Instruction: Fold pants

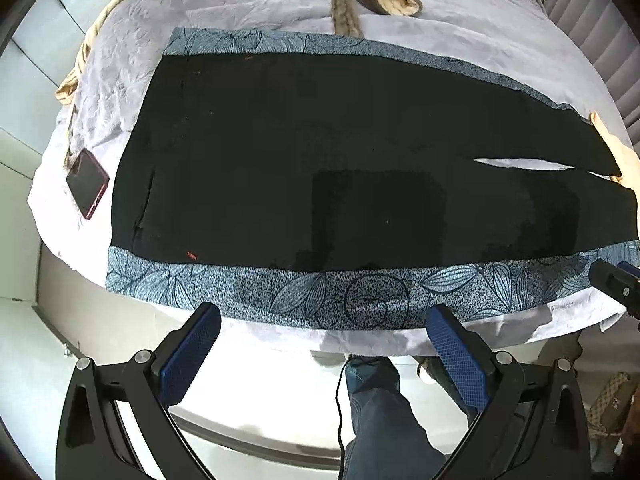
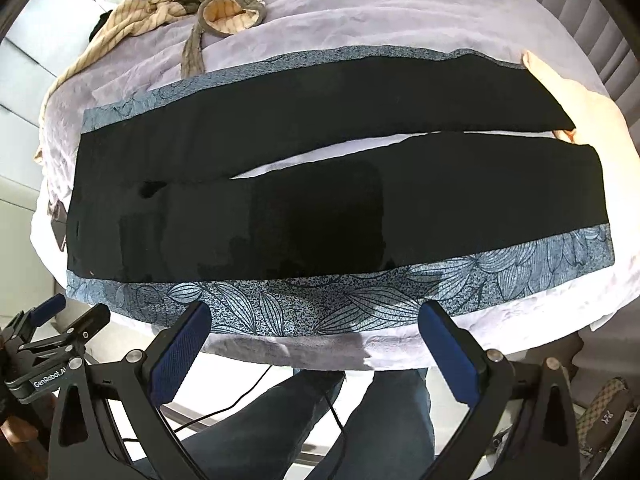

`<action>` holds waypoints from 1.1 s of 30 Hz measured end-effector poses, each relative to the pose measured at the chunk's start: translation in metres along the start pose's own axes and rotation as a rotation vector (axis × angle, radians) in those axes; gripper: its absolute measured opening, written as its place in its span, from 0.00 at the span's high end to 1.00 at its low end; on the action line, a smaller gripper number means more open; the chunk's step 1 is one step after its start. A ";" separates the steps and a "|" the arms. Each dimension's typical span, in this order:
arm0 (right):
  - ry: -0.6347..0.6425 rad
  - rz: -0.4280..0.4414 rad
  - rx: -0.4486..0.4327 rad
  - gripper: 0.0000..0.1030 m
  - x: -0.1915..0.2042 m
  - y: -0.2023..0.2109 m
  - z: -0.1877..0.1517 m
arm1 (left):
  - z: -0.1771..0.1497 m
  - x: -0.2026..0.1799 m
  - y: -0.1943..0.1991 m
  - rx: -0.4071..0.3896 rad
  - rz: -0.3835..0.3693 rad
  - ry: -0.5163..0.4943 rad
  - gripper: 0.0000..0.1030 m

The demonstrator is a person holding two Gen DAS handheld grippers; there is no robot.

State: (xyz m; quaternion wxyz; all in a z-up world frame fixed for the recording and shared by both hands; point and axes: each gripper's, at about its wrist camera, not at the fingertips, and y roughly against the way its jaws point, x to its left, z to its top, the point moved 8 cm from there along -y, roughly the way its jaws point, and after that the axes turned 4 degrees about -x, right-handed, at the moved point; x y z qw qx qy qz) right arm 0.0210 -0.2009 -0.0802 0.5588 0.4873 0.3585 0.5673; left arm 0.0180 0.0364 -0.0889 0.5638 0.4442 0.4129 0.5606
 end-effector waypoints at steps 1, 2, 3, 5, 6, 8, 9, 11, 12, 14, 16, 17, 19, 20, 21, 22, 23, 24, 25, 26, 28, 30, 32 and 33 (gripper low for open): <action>0.004 -0.001 0.000 0.00 0.000 0.000 -0.001 | -0.001 0.000 0.000 0.001 -0.003 -0.001 0.00; 0.007 0.000 0.002 0.00 0.001 0.000 -0.002 | -0.002 0.000 0.000 0.002 -0.002 -0.003 0.00; 0.009 0.000 0.004 0.00 0.002 -0.001 -0.002 | -0.003 -0.001 0.000 0.002 0.001 -0.006 0.00; 0.009 0.003 0.006 0.00 0.001 -0.001 -0.003 | -0.003 -0.002 0.000 0.003 0.000 -0.011 0.00; 0.006 0.003 0.007 0.00 0.002 -0.002 -0.004 | -0.004 -0.002 0.001 0.003 -0.002 -0.012 0.00; 0.002 0.003 0.009 0.00 0.001 -0.002 -0.004 | -0.004 -0.002 0.001 0.004 -0.004 -0.016 0.00; -0.001 0.002 0.008 0.00 0.001 -0.001 -0.005 | -0.004 -0.002 0.000 0.005 -0.005 -0.019 0.00; -0.007 -0.001 0.004 0.00 0.000 -0.001 -0.005 | -0.005 -0.002 0.000 0.005 -0.003 -0.024 0.00; -0.011 -0.003 0.003 0.00 -0.001 -0.001 -0.005 | -0.005 -0.001 0.001 0.004 0.000 -0.025 0.00; -0.013 -0.005 -0.001 0.00 -0.002 0.000 -0.006 | -0.004 0.000 0.002 -0.001 0.008 -0.025 0.00; -0.012 -0.008 -0.005 0.00 -0.002 0.000 -0.006 | -0.004 0.001 0.003 -0.006 0.015 -0.025 0.00; -0.013 -0.011 -0.006 0.00 -0.001 0.001 -0.007 | -0.003 0.001 0.003 -0.009 0.014 -0.024 0.00; -0.015 -0.014 -0.008 0.00 -0.001 0.001 -0.007 | -0.003 0.001 0.004 -0.014 0.013 -0.026 0.00; -0.015 -0.015 -0.009 0.00 -0.001 0.002 -0.008 | -0.003 0.000 0.004 -0.015 0.012 -0.029 0.00; -0.015 -0.017 -0.011 0.00 -0.002 0.002 -0.008 | -0.002 0.000 0.004 -0.016 0.012 -0.033 0.00; -0.014 -0.019 -0.012 0.00 -0.002 0.003 -0.009 | -0.002 -0.001 0.004 -0.016 0.012 -0.036 0.00; -0.015 -0.020 -0.014 0.00 -0.003 0.003 -0.009 | -0.002 -0.001 0.004 -0.015 0.013 -0.038 0.00; -0.017 -0.022 -0.016 0.00 -0.003 0.004 -0.009 | -0.002 -0.001 0.004 -0.014 0.014 -0.040 0.00; -0.020 -0.022 -0.016 0.00 -0.003 0.004 -0.009 | -0.002 -0.002 0.004 -0.012 0.014 -0.042 0.00; -0.021 -0.021 -0.015 0.00 -0.003 0.004 -0.010 | -0.002 -0.002 0.004 -0.011 0.015 -0.042 0.00; -0.022 -0.021 -0.014 0.00 -0.004 0.004 -0.010 | -0.001 -0.003 0.005 -0.014 0.016 -0.042 0.00; -0.018 -0.021 -0.017 0.00 -0.004 0.004 -0.010 | -0.001 -0.003 0.006 -0.016 0.024 -0.040 0.00; -0.008 -0.022 -0.017 0.00 -0.003 0.004 -0.009 | -0.001 -0.003 0.006 -0.019 0.038 -0.046 0.00; -0.005 -0.018 -0.018 0.00 -0.004 0.003 -0.009 | -0.001 -0.003 0.007 -0.022 0.045 -0.052 0.00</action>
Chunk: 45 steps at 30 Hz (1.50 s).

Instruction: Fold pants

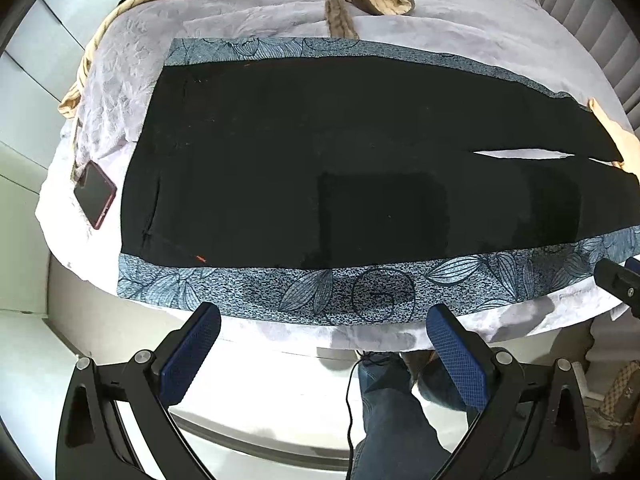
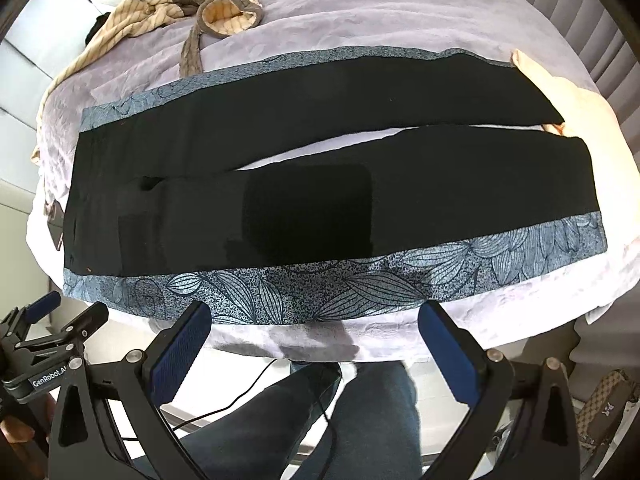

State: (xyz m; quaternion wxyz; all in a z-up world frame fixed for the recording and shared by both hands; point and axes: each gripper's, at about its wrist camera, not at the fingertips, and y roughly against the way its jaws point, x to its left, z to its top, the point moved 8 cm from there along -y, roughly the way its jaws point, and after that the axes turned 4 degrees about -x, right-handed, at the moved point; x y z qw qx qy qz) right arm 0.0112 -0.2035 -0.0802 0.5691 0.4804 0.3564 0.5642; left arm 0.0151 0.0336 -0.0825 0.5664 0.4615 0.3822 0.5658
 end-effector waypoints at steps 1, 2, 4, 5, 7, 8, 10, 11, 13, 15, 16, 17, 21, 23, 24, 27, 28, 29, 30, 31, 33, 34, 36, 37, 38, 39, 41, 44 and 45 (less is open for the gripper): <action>0.000 0.004 0.000 0.00 0.001 0.000 0.002 | 0.000 0.000 0.001 -0.003 0.011 -0.008 0.00; -0.002 0.008 0.001 0.00 0.001 -0.001 0.002 | -0.001 0.000 0.001 -0.004 0.018 -0.011 0.00; -0.002 0.016 0.001 0.00 0.000 -0.002 0.004 | -0.001 0.002 0.002 -0.003 0.036 -0.016 0.00; -0.001 0.015 -0.001 0.00 -0.001 -0.003 0.006 | -0.002 0.003 0.003 0.000 0.047 -0.014 0.00; 0.002 0.015 -0.004 0.00 -0.001 -0.003 0.008 | -0.003 0.006 0.004 0.005 0.055 0.000 0.00; 0.005 0.017 -0.005 0.00 -0.001 -0.003 0.008 | -0.002 0.008 0.004 0.007 0.057 0.009 0.00; 0.009 0.021 -0.002 0.00 -0.001 -0.003 0.008 | -0.003 0.009 0.006 0.010 0.068 0.023 0.00; 0.014 0.025 -0.003 0.00 -0.001 -0.002 0.008 | -0.003 0.009 0.006 0.008 0.072 0.025 0.00; 0.023 0.030 -0.005 0.00 -0.002 -0.002 0.009 | -0.003 0.008 0.009 0.006 0.087 0.021 0.00; 0.028 0.039 -0.002 0.00 -0.003 -0.003 0.010 | -0.002 0.006 0.010 0.005 0.096 0.024 0.00; 0.030 0.046 -0.001 0.00 -0.004 -0.002 0.010 | -0.002 0.005 0.012 0.006 0.101 0.028 0.00; 0.032 0.048 0.000 0.00 -0.005 -0.002 0.010 | -0.002 0.003 0.013 0.007 0.107 0.032 0.00; 0.048 0.061 -0.004 0.00 -0.009 0.001 0.012 | -0.003 0.000 0.018 0.012 0.139 0.042 0.00; 0.051 0.068 -0.005 0.00 -0.012 0.002 0.014 | -0.003 -0.002 0.022 0.012 0.152 0.047 0.00; 0.053 0.072 -0.006 0.00 -0.013 0.002 0.015 | -0.003 -0.003 0.024 0.009 0.154 0.053 0.00; 0.061 0.084 -0.009 0.00 -0.017 0.004 0.018 | -0.004 -0.004 0.029 0.010 0.171 0.070 0.00; 0.066 0.088 -0.009 0.00 -0.019 0.004 0.019 | -0.005 -0.005 0.031 0.010 0.177 0.076 0.00; 0.070 0.092 -0.010 0.00 -0.021 0.005 0.020 | -0.006 -0.005 0.032 0.012 0.182 0.082 0.00; 0.075 0.095 -0.009 0.00 -0.023 0.006 0.020 | -0.008 -0.007 0.032 0.016 0.185 0.088 0.00; 0.082 0.097 -0.008 0.00 -0.025 0.007 0.020 | -0.009 -0.008 0.033 0.020 0.189 0.093 0.00; 0.093 0.099 -0.006 0.00 -0.028 0.009 0.019 | -0.012 -0.012 0.034 0.023 0.194 0.103 0.00; 0.101 0.099 -0.004 0.00 -0.030 0.010 0.019 | -0.013 -0.014 0.035 0.024 0.195 0.108 0.00; 0.117 0.099 -0.001 0.00 -0.034 0.013 0.019 | -0.016 -0.017 0.037 0.027 0.198 0.118 0.00; 0.122 0.100 -0.001 0.00 -0.035 0.014 0.019 | -0.017 -0.018 0.039 0.028 0.200 0.123 0.00; 0.126 0.101 -0.002 0.00 -0.036 0.015 0.020 | -0.018 -0.019 0.040 0.031 0.203 0.127 0.00; 0.129 0.104 -0.004 0.00 -0.036 0.016 0.021 | -0.019 -0.019 0.041 0.033 0.204 0.130 0.00; 0.130 0.109 -0.003 0.00 -0.037 0.015 0.022 | -0.021 -0.019 0.045 0.034 0.205 0.135 0.00; 0.132 0.113 -0.001 0.00 -0.036 0.014 0.023 | -0.023 -0.016 0.049 0.035 0.209 0.131 0.00; 0.130 0.116 0.000 0.00 -0.034 0.014 0.023 | -0.022 -0.014 0.049 0.033 0.211 0.127 0.00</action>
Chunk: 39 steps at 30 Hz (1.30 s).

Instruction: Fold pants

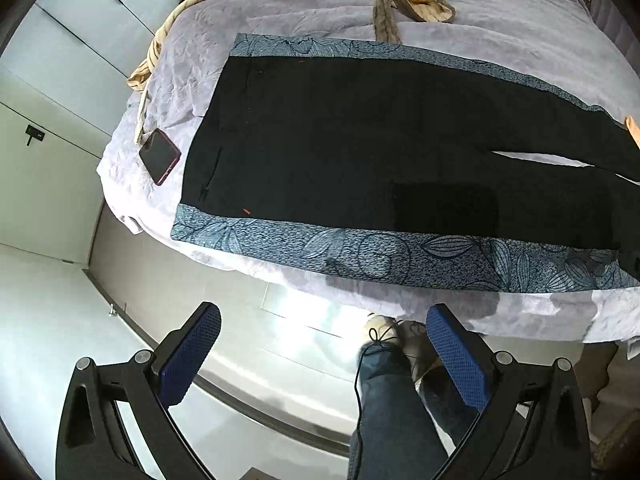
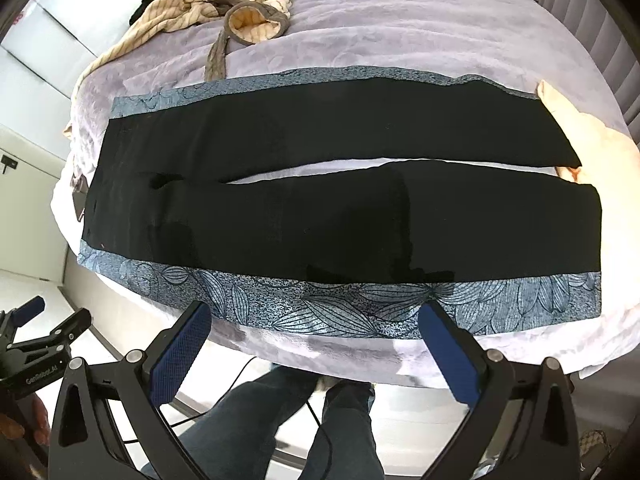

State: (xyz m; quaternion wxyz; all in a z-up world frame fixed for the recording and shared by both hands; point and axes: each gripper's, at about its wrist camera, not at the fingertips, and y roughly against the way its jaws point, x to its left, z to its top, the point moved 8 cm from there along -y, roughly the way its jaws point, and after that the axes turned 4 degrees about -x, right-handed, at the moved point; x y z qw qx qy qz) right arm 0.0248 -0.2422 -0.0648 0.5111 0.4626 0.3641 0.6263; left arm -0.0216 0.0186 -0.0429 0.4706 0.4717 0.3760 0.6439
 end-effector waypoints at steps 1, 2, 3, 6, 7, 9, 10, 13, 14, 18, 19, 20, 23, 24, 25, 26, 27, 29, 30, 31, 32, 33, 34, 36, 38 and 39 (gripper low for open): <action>-0.003 0.005 -0.002 0.00 0.002 0.000 0.000 | 0.001 0.003 0.000 -0.004 0.001 -0.005 0.00; -0.004 0.007 -0.003 0.00 0.004 -0.001 0.000 | 0.001 0.005 0.000 -0.007 0.001 -0.007 0.00; -0.005 0.006 -0.004 0.00 0.006 -0.002 0.000 | 0.002 0.008 -0.002 -0.008 -0.002 -0.011 0.00; -0.013 -0.001 -0.006 0.00 0.014 -0.009 0.001 | 0.004 0.017 -0.011 -0.003 -0.012 -0.022 0.00; -0.020 -0.001 -0.007 0.00 0.017 -0.012 0.001 | 0.005 0.021 -0.014 -0.002 -0.016 -0.029 0.00; -0.037 -0.004 -0.012 0.00 0.027 -0.019 0.002 | 0.008 0.028 -0.023 0.000 -0.028 -0.046 0.00; -0.044 -0.011 -0.013 0.00 0.032 -0.022 0.002 | 0.009 0.034 -0.029 0.004 -0.037 -0.057 0.00; -0.085 -0.025 -0.009 0.00 0.047 -0.032 0.001 | 0.013 0.049 -0.043 0.003 -0.052 -0.091 0.00; -0.093 -0.025 -0.010 0.00 0.052 -0.034 0.001 | 0.015 0.057 -0.050 0.000 -0.054 -0.109 0.00; -0.130 -0.071 0.004 0.00 0.069 -0.048 -0.003 | 0.018 0.073 -0.072 0.012 -0.096 -0.157 0.00; -0.145 -0.073 0.007 0.00 0.073 -0.050 -0.003 | 0.019 0.077 -0.077 0.014 -0.102 -0.169 0.00; -0.159 -0.072 0.012 0.00 0.076 -0.052 -0.004 | 0.019 0.080 -0.082 0.015 -0.105 -0.181 0.00; -0.185 -0.081 0.030 0.00 0.084 -0.057 -0.008 | 0.021 0.090 -0.094 0.025 -0.117 -0.182 0.00; -0.185 -0.088 0.033 0.00 0.087 -0.059 -0.009 | 0.021 0.092 -0.098 0.032 -0.128 -0.176 0.00; -0.184 -0.091 0.034 0.00 0.090 -0.060 -0.009 | 0.021 0.095 -0.101 0.038 -0.135 -0.171 0.00; -0.183 -0.089 0.036 0.00 0.094 -0.061 -0.010 | 0.021 0.097 -0.104 0.043 -0.138 -0.169 0.00; -0.182 -0.084 0.038 0.00 0.096 -0.062 -0.010 | 0.021 0.099 -0.107 0.047 -0.139 -0.168 0.00; -0.184 -0.066 0.044 0.00 0.103 -0.066 -0.011 | 0.021 0.102 -0.112 0.051 -0.142 -0.162 0.00; -0.186 -0.058 0.046 0.00 0.106 -0.067 -0.010 | 0.021 0.103 -0.114 0.054 -0.146 -0.159 0.00; -0.189 -0.052 0.047 0.00 0.108 -0.069 -0.011 | 0.021 0.103 -0.116 0.058 -0.149 -0.158 0.00; -0.193 -0.045 0.048 0.00 0.111 -0.071 -0.010 | 0.021 0.104 -0.118 0.063 -0.154 -0.156 0.00; -0.196 -0.036 0.048 0.00 0.113 -0.072 -0.010 | 0.021 0.104 -0.120 0.063 -0.163 -0.153 0.00; -0.200 -0.016 0.045 0.00 0.117 -0.074 -0.010 | 0.021 0.104 -0.121 0.060 -0.175 -0.145 0.00; -0.204 0.047 0.035 0.00 0.126 -0.077 -0.010 | 0.024 0.107 -0.124 0.039 -0.217 -0.100 0.00; -0.205 0.129 0.027 0.00 0.138 -0.080 -0.011 | 0.027 0.110 -0.128 0.023 -0.293 -0.030 0.00; -0.206 0.183 0.024 0.00 0.144 -0.082 -0.012 | 0.027 0.112 -0.132 0.024 -0.316 0.001 0.00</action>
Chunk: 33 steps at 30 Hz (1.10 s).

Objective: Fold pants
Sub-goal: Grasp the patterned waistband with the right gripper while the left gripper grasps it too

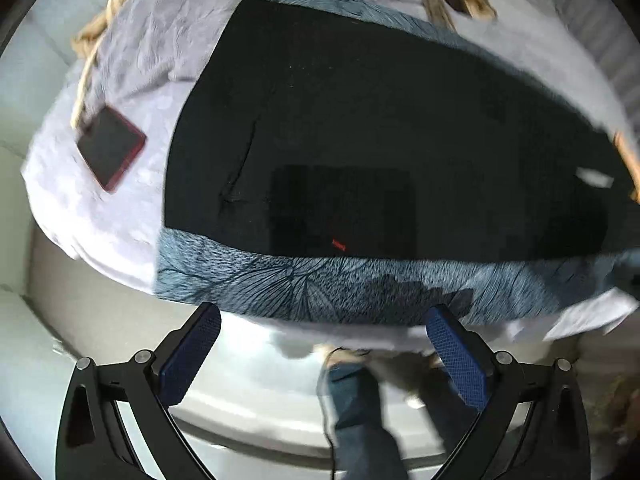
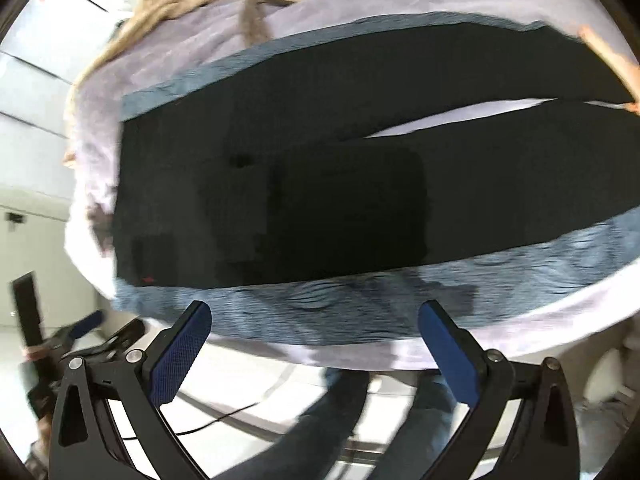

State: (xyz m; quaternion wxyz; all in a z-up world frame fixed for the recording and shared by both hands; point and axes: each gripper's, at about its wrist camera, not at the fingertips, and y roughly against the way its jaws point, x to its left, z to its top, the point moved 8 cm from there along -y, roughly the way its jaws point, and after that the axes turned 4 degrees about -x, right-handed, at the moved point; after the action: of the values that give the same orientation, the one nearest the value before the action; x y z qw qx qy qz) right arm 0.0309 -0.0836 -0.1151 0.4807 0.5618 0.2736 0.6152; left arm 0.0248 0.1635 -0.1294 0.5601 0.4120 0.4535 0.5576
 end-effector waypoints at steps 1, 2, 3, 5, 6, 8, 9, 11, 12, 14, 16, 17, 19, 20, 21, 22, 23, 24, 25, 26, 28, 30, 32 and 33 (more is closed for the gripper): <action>-0.001 0.066 0.008 0.00 0.008 -0.005 -0.004 | 0.000 0.004 -0.003 -0.002 -0.020 0.028 0.00; -0.003 0.106 0.019 0.00 0.012 -0.009 -0.009 | 0.000 0.006 -0.006 -0.002 -0.061 0.051 0.02; -0.007 0.143 0.036 0.00 0.015 -0.015 -0.014 | -0.001 0.008 -0.009 -0.003 -0.097 0.071 0.06; -0.024 0.216 0.085 0.03 0.023 -0.031 -0.028 | -0.003 0.012 -0.013 0.004 -0.170 0.118 0.23; -0.034 0.249 0.113 0.13 0.025 -0.039 -0.035 | -0.004 0.013 -0.015 0.009 -0.200 0.141 0.23; -0.063 0.277 0.167 0.39 0.024 -0.055 -0.048 | -0.007 0.016 -0.015 0.006 -0.267 0.194 0.23; -0.075 0.285 0.184 0.45 0.021 -0.061 -0.055 | -0.008 0.016 -0.015 0.003 -0.283 0.204 0.23; -0.109 0.321 0.200 0.46 0.016 -0.069 -0.065 | -0.011 0.017 -0.013 -0.003 -0.306 0.217 0.23; -0.124 0.333 0.195 0.46 0.014 -0.071 -0.066 | -0.012 0.017 -0.013 -0.005 -0.315 0.222 0.23; -0.158 0.365 0.158 0.46 0.009 -0.071 -0.062 | -0.015 0.018 -0.011 -0.005 -0.335 0.234 0.23; -0.194 0.402 0.104 0.46 0.007 -0.066 -0.052 | -0.015 0.021 -0.013 -0.001 -0.348 0.249 0.23; -0.217 0.432 0.076 0.46 0.008 -0.062 -0.046 | -0.016 0.022 -0.014 0.001 -0.357 0.260 0.23; -0.254 0.474 0.047 0.46 0.009 -0.057 -0.040 | -0.019 0.022 -0.014 0.005 -0.378 0.280 0.23; -0.270 0.481 0.046 0.46 0.009 -0.059 -0.037 | -0.019 0.023 -0.015 0.006 -0.386 0.287 0.23; -0.293 0.487 0.052 0.46 0.008 -0.062 -0.037 | -0.019 0.022 -0.015 0.006 -0.391 0.294 0.23; -0.315 0.495 0.060 0.46 0.009 -0.066 -0.036 | -0.019 0.021 -0.015 0.007 -0.399 0.299 0.23; -0.342 0.507 0.071 0.47 0.009 -0.069 -0.037 | -0.020 0.019 -0.015 0.008 -0.409 0.305 0.23; -0.365 0.517 0.078 0.58 0.012 -0.074 -0.037 | -0.020 0.018 -0.015 0.009 -0.418 0.311 0.23; -0.394 0.538 0.078 0.68 0.013 -0.072 -0.035 | -0.019 0.016 -0.016 0.012 -0.428 0.319 0.23; -0.412 0.567 0.063 0.88 0.013 -0.067 -0.030 | -0.020 0.015 -0.017 0.015 -0.441 0.331 0.23; -0.427 0.632 0.017 0.92 0.018 -0.047 -0.017 | -0.021 0.012 -0.017 0.014 -0.472 0.361 0.23; -0.410 0.668 -0.005 0.92 0.027 -0.034 -0.009 | -0.017 0.011 -0.017 0.001 -0.514 0.407 0.23; -0.375 0.673 -0.013 0.92 0.038 -0.024 -0.002 | -0.010 0.014 -0.016 -0.022 -0.543 0.460 0.23; -0.362 0.670 -0.012 0.92 0.042 -0.021 0.000 | -0.005 0.018 -0.016 -0.035 -0.555 0.490 0.23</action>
State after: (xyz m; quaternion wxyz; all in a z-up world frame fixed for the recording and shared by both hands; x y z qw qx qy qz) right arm 0.0408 -0.0380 -0.1157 0.2966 0.7169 -0.0180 0.6307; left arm 0.0237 0.1803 -0.1468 0.5718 0.1181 0.6591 0.4741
